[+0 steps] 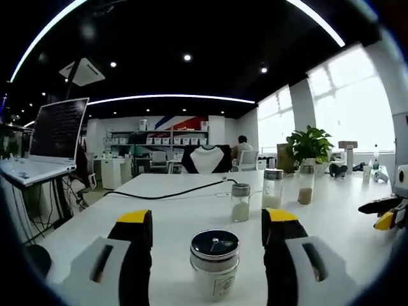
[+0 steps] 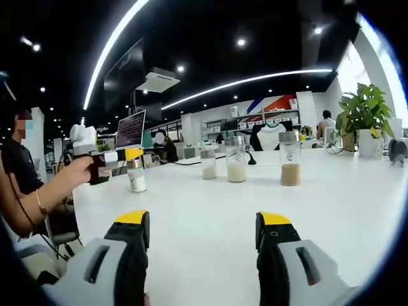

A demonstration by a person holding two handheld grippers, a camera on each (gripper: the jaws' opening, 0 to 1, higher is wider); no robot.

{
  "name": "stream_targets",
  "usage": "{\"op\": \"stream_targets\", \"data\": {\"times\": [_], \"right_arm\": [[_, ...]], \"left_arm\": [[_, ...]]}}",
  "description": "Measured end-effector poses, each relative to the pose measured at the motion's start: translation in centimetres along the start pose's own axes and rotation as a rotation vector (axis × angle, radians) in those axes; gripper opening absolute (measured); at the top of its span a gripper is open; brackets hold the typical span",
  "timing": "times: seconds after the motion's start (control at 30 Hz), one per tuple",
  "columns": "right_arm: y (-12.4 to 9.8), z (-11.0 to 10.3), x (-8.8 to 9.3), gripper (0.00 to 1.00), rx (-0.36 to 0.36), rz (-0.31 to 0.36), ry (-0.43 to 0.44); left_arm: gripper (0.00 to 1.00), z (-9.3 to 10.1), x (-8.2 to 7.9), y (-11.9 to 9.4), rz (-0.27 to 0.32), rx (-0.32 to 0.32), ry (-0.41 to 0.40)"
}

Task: Rotate the seasoning bottle until the label or dispensing opening points toward the visible target arrow and the bottle remains upright within the marked orientation range

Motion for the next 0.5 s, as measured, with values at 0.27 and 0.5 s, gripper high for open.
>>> {"op": "stream_targets", "data": {"times": [0.27,0.5], "right_arm": [[-0.4,0.1,-0.6,0.64,-0.003,0.016,-0.010],[-0.6,0.2,-1.1,0.65,-0.008,0.025,-0.013]], "left_arm": [[0.72,1.5,-1.9,1.2,0.001,0.023,-0.010],[0.72,2.1,-2.6,3.0,0.016,0.028,-0.090]]}}
Point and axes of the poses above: the point that each gripper's makers call its tool centre point, and the gripper's own axes: y roughly forward along the fingers, z roughly to its right, x roughly out of its underside, the point moved 1 cm from there along -y, roughly backward along the fingers, and after that the axes turned 5 degrees about -z, right-handed, at the moved point
